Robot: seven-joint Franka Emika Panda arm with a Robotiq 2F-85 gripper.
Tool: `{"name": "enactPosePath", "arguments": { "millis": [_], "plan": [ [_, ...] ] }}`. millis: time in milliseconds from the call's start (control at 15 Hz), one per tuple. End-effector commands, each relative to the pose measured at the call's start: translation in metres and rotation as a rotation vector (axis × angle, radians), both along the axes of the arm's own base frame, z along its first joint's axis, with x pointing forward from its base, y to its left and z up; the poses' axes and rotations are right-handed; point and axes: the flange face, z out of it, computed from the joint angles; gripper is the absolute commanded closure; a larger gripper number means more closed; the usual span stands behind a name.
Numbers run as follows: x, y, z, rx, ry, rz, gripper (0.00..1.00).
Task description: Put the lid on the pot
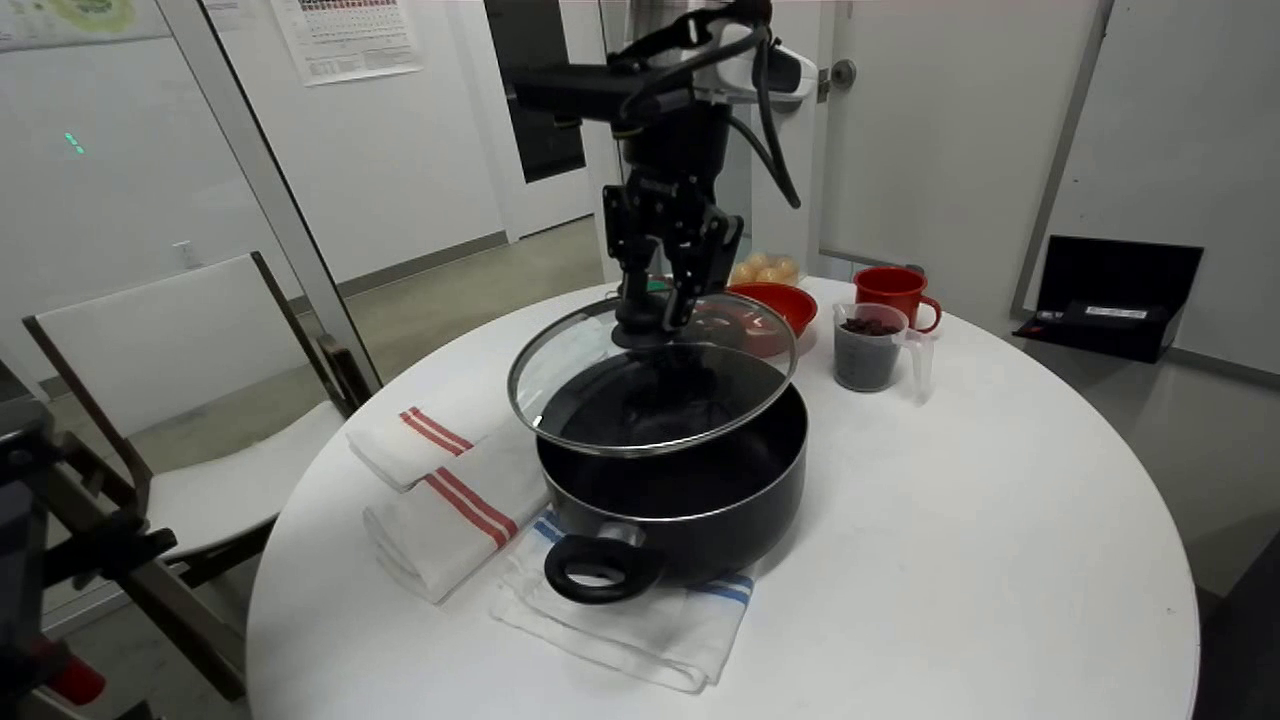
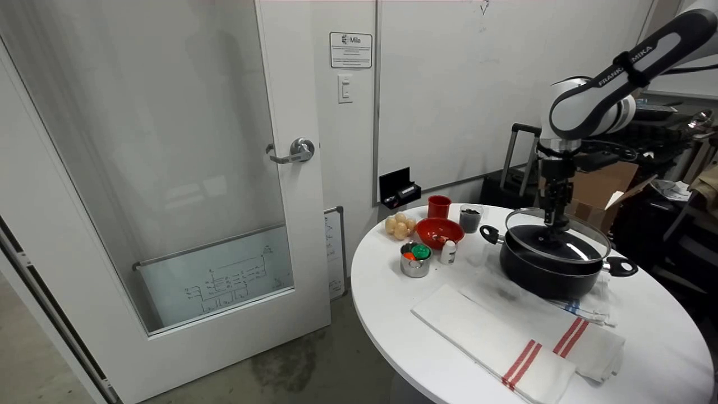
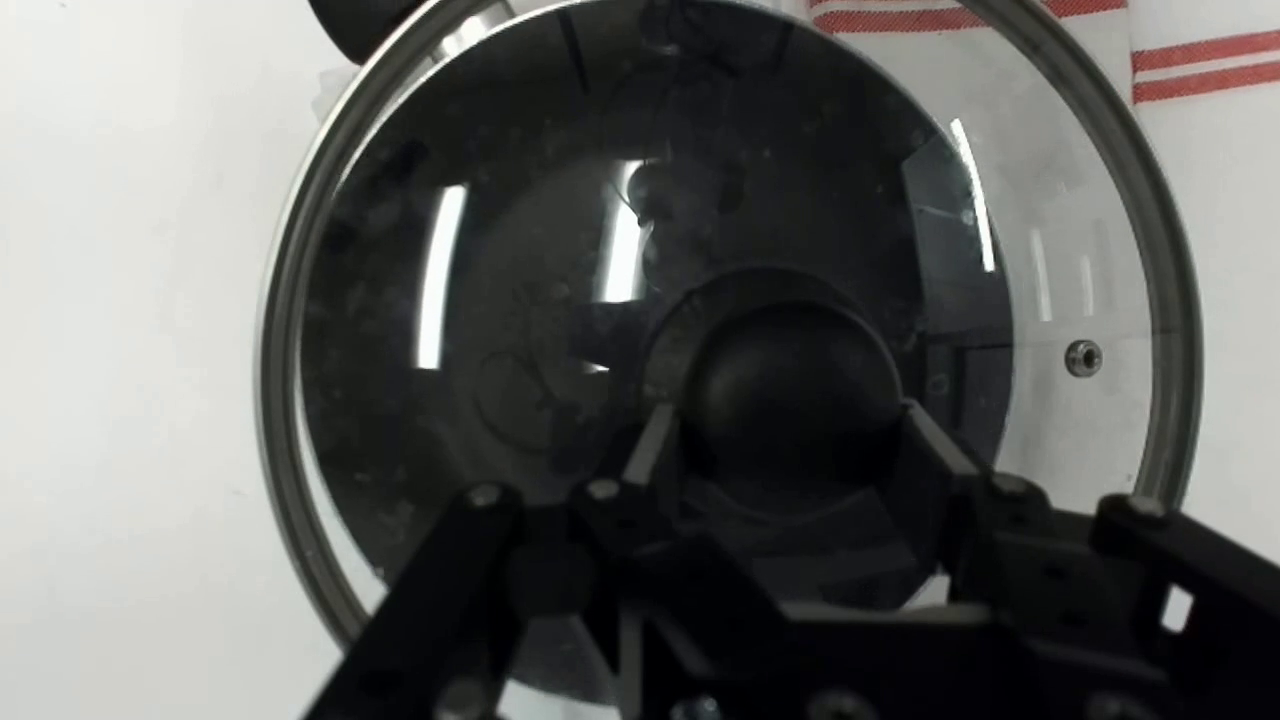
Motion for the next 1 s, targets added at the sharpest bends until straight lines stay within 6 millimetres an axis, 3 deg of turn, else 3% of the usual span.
{"name": "enactPosePath", "arguments": {
  "millis": [0,933],
  "plan": [
    [0.000,-0.007,-0.002,0.018,-0.008,-0.026,0.75],
    [0.002,-0.015,-0.029,0.012,0.010,-0.035,0.75]
  ]
}}
